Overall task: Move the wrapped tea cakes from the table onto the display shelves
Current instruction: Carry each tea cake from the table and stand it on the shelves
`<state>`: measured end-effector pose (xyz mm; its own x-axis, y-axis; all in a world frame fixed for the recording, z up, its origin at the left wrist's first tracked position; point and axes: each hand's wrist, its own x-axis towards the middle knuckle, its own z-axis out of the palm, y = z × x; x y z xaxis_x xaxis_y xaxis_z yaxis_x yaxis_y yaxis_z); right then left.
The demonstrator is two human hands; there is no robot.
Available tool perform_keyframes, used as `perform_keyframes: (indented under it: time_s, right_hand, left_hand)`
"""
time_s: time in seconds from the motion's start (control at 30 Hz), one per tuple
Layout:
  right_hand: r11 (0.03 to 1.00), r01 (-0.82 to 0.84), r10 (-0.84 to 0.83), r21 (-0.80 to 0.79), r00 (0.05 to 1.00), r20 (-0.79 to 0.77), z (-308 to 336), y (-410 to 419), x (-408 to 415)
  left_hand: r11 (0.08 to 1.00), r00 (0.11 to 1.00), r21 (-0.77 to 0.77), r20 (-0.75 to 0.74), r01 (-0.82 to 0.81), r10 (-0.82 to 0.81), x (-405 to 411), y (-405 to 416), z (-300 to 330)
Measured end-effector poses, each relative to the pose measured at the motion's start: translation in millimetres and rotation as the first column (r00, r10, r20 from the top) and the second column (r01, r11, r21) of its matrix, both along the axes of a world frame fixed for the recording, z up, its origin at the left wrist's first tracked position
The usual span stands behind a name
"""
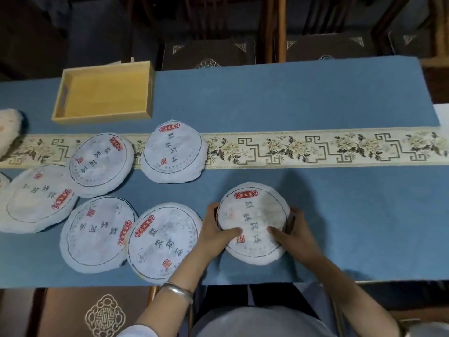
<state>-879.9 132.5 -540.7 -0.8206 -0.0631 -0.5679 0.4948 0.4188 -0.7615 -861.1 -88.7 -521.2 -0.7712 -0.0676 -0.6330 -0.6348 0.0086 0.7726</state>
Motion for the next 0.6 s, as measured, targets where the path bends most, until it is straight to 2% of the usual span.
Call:
perform_keyframes:
  time_s: [0.2, 0.33, 0.43, 0.6]
  right_hand:
    - [0.989, 0.094, -0.101, -0.112, 0.993, -0.062, 17.9, 5.3, -5.4]
    - [0.972, 0.153, -0.178, -0.180, 0.976, -0.129, 40.9, 7.3, -12.9]
    - [0.951, 0.199, -0.249, -0.236, 0.947, -0.203, 64.3, 7.4, -20.9]
    - [0.892, 0.217, -0.331, -0.396, 0.911, -0.246, 108.1, 2.4, -30.0]
  left_hand:
    - [0.996, 0.992, 0.048, -0.098, -0.081, 0.085, -5.3, 3.6, 18.0]
    - [0.962, 0.974, 0.208, -0.103, -0.179, 0.204, -18.5, 9.4, 34.4]
    - [0.900, 0.953, 0.366, -0.091, -0.238, 0.289, -30.5, 14.4, 50.2]
    - [0.805, 0.929, 0.540, -0.106, -0.245, 0.353, -41.0, 20.5, 80.2]
